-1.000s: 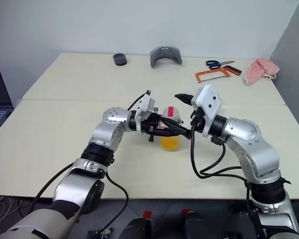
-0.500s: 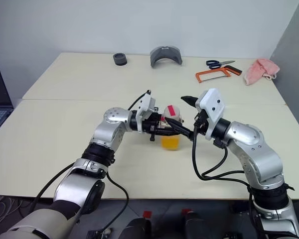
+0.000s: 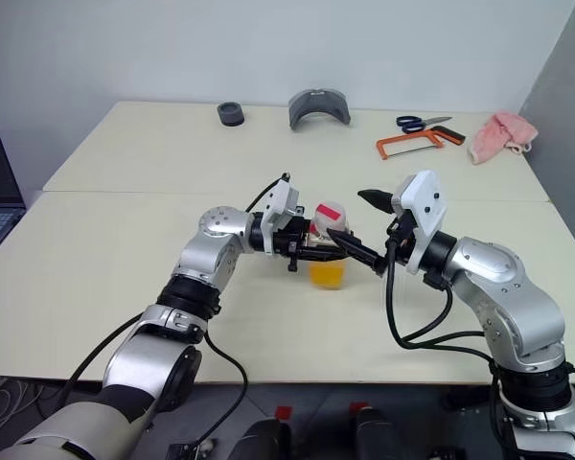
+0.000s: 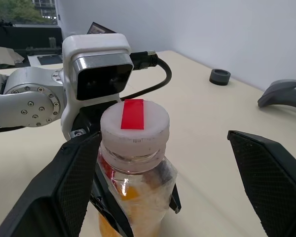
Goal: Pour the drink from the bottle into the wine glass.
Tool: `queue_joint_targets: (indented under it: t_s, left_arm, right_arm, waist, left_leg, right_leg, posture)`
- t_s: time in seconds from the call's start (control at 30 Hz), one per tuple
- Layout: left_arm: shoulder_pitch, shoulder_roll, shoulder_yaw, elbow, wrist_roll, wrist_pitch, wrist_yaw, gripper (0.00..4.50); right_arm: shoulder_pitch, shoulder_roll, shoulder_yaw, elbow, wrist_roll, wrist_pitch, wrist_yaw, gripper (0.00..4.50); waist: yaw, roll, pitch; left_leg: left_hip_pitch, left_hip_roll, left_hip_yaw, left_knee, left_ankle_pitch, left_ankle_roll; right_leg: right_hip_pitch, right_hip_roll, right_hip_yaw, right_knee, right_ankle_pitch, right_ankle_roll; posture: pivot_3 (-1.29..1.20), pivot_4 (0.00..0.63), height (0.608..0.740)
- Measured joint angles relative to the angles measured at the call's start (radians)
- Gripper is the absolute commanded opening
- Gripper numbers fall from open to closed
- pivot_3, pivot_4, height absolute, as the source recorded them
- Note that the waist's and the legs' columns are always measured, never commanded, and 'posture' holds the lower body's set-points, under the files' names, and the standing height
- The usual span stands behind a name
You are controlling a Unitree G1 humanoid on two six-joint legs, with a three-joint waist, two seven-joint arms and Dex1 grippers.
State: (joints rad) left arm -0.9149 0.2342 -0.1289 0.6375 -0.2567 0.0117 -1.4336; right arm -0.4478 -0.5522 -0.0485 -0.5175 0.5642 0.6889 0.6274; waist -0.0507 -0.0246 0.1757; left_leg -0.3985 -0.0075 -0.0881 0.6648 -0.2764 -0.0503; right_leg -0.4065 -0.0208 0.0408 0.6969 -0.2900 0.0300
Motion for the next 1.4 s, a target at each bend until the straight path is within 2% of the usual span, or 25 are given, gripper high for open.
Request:
queue_joint_targets:
  t_s: [0.33, 0.67, 0.83, 1.4]
  left_arm:
    - [0.000, 0.000, 0.000, 0.000, 0.000, -0.001, 0.001, 1.64]
    - [0.000, -0.002, -0.001, 0.000, 0.000, -0.001, 0.001, 1.64]
    - [0.000, -0.003, -0.001, 0.000, 0.000, -0.001, 0.002, 1.64]
    - [0.000, -0.004, -0.001, 0.000, 0.000, -0.001, 0.003, 1.64]
  right_arm:
    - [0.016, -0.045, -0.009, -0.068, 0.095, 0.063, 0.009, 4.35]
    - [-0.062, 0.007, 0.105, -0.021, -0.072, -0.016, -0.067, 4.35]
    - [-0.076, 0.014, 0.116, -0.015, -0.112, -0.039, -0.069, 4.35]
    - [-0.063, 0.011, 0.099, -0.009, -0.109, -0.025, -0.070, 4.35]
  waist:
    - [0.000, 0.000, 0.000]
    - [0.000, 0.000, 0.000]
    - [0.000, 0.000, 0.000]
    - [0.000, 0.000, 0.000]
  left_leg:
    - [0.000, 0.000, 0.001, 0.000, 0.000, 0.000]
    - [0.000, 0.000, 0.001, 0.000, 0.000, 0.000]
    - [0.000, 0.000, 0.001, 0.000, 0.000, 0.000]
    - [0.000, 0.000, 0.001, 0.000, 0.000, 0.000]
  right_leg:
    - [0.000, 0.000, 0.000, 0.000, 0.000, 0.000]
    - [0.000, 0.000, 0.000, 0.000, 0.000, 0.000]
    - [0.000, 0.000, 0.000, 0.000, 0.000, 0.000]
    - [0.000, 0.000, 0.000, 0.000, 0.000, 0.000]
  posture:
    - [0.00, 0.150, 0.740]
    - [0.00, 0.150, 0.740]
    - [0.00, 0.150, 0.740]
    - [0.00, 0.150, 0.740]
